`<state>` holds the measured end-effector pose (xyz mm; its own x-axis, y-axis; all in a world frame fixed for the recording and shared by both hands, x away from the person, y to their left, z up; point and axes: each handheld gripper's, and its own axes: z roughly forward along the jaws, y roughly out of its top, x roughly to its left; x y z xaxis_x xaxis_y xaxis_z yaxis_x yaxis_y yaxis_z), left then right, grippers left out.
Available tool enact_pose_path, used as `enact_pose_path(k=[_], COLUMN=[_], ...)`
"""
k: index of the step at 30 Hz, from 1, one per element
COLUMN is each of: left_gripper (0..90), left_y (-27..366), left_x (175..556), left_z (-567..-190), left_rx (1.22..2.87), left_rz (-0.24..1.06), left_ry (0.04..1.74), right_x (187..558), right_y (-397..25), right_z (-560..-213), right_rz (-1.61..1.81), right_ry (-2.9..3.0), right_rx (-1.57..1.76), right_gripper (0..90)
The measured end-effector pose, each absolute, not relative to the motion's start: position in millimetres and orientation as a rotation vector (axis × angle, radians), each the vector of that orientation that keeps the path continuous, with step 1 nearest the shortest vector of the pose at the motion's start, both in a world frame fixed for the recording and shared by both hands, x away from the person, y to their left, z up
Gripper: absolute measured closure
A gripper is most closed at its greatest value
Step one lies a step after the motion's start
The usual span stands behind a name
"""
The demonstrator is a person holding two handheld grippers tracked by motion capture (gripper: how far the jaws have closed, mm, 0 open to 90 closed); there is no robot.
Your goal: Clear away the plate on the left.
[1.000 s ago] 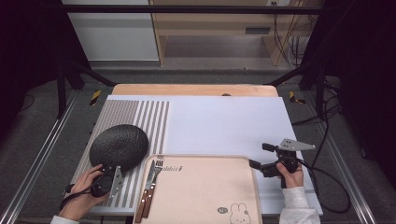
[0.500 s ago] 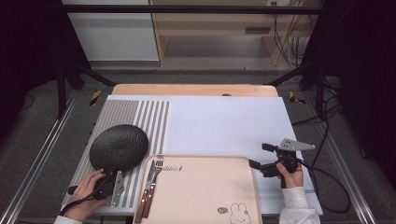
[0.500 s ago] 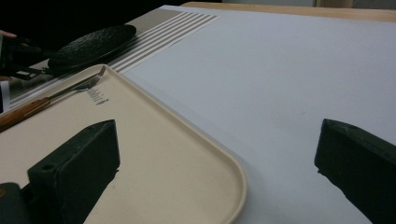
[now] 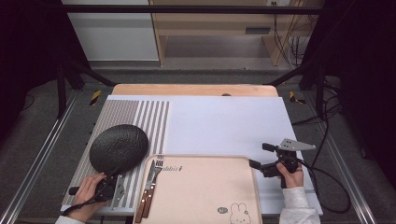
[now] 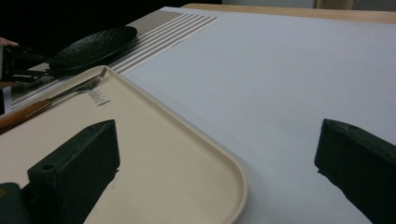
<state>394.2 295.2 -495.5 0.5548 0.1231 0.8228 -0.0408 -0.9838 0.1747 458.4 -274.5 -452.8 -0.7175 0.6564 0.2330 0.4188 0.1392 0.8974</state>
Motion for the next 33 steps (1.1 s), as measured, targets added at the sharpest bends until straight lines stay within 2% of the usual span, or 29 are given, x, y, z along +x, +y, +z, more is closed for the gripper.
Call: enact_pose_path(k=[23,33], left_gripper=[81.2,82.9], left_y=[289,287], left_x=[394,393], left_z=[-509,-509], left_rx=[2.598,2.587], left_rz=[1.583,1.608], left_ry=[-0.098,-0.097], right_x=[458,458], right_y=[-274,-274], right_z=[-452,-452], right_rz=[1.615,1.612], right_ry=[2.195,2.197], right_rx=[1.056,1.054], right_gripper=[0.3,0.3])
